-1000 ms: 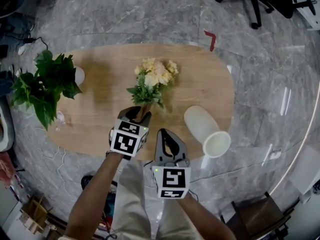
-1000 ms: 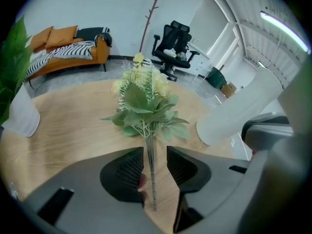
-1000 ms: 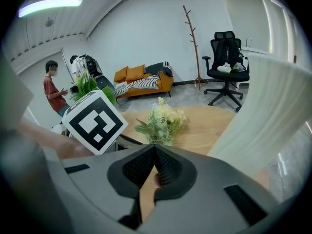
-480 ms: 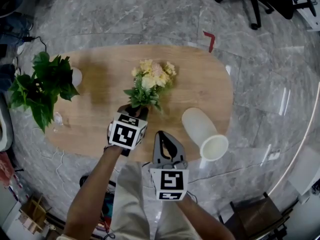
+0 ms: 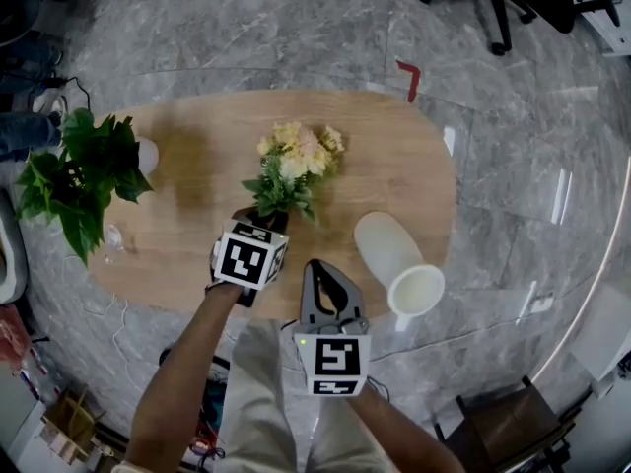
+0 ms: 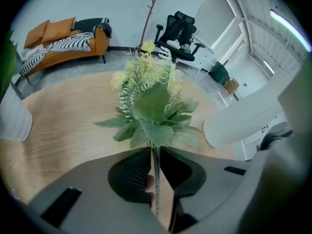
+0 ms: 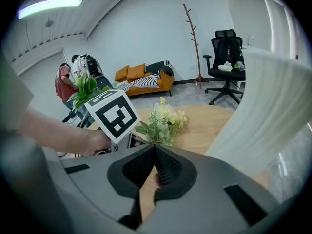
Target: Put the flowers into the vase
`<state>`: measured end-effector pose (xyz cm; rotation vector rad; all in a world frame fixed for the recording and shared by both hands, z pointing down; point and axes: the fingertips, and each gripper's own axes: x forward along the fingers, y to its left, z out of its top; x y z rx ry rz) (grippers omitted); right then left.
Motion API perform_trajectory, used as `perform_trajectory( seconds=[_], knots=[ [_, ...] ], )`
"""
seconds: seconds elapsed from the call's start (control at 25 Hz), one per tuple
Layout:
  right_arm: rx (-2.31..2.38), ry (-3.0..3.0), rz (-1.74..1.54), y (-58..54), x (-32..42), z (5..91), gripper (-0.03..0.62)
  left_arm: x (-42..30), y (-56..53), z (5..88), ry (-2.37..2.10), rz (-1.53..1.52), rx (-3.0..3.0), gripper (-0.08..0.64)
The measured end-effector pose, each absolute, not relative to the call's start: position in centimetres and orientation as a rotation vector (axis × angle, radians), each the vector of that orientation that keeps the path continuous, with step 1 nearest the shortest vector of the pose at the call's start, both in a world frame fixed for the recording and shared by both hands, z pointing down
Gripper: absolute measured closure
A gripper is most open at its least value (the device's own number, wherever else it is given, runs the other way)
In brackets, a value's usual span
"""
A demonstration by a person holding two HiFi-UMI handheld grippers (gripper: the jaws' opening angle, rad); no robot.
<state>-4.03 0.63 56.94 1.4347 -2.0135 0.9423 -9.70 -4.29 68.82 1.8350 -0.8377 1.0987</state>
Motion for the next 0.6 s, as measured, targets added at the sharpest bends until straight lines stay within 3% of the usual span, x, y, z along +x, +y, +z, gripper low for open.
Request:
perform_trajectory(
  seconds=[0.6],
  knots=[
    [1.44, -2.01, 0.94, 1.5, -3.1, 56.4, 0.591, -9.4, -3.9, 68.1, -0.83, 1.004, 1.799, 0.525]
  ],
)
